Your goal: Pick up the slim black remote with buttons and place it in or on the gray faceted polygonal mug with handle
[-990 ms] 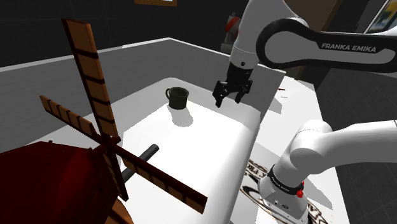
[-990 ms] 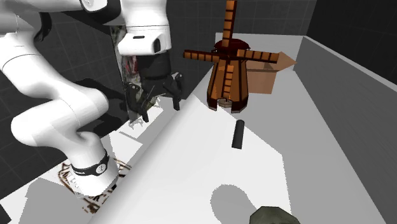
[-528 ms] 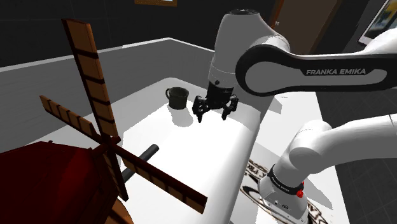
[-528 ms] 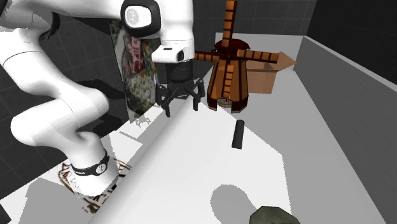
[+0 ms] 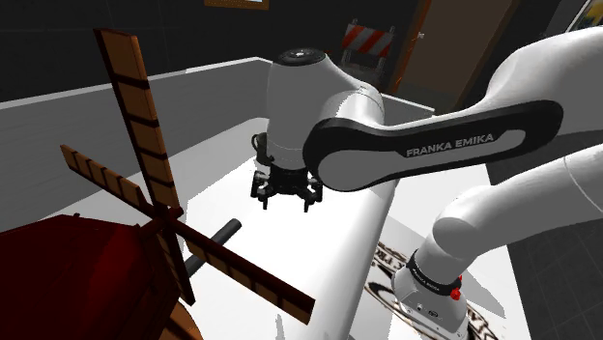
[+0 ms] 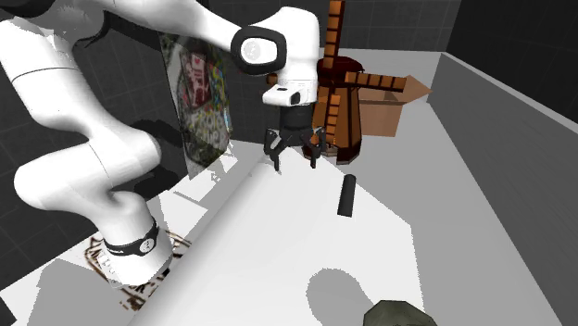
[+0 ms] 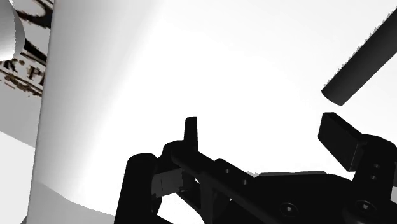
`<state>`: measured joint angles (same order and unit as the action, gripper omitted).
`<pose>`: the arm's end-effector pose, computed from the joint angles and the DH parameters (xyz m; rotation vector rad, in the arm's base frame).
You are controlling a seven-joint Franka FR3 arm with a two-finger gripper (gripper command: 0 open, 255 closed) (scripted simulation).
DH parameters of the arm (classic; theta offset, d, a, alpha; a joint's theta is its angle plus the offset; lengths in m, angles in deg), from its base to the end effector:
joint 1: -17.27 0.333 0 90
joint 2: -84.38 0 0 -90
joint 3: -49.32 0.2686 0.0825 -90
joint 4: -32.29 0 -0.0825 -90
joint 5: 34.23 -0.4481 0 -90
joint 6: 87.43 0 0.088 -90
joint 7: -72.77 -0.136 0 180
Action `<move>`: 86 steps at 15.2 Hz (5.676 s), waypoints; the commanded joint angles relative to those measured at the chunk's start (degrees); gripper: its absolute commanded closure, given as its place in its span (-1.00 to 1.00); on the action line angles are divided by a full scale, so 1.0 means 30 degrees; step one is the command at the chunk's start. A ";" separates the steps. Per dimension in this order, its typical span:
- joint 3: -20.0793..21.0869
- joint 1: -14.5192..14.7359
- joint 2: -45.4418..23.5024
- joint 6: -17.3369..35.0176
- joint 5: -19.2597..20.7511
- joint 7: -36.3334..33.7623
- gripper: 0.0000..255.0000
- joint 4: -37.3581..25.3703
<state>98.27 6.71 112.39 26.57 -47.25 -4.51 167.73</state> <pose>0.4052 0.3133 0.3445 2.7676 -1.2402 0.1795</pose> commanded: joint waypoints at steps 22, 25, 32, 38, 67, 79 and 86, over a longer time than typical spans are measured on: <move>0.1682 0.3161 -2.0897 -0.1664 1.7360 -2.2618 -1.00 -1.0881; 0.1682 0.3160 -2.0896 -0.1663 1.7360 -2.2617 -1.00 -1.0881; 0.1682 0.3161 -2.0897 -0.1667 1.7359 -2.2616 1.00 -1.0884; 0.1662 0.3143 -2.0909 -0.1569 1.7394 -2.2666 1.00 -1.0781; 0.3685 0.2262 -1.8039 -0.6558 1.4572 -2.0297 1.00 -1.4265; 0.4044 -0.1023 -1.6264 -0.6512 1.3598 -1.7215 1.00 -1.3716; 0.3671 -0.4038 -1.5419 -0.5387 1.3347 -1.4150 1.00 -1.2827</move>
<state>109.51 -4.36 65.99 9.89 -7.26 -48.14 128.97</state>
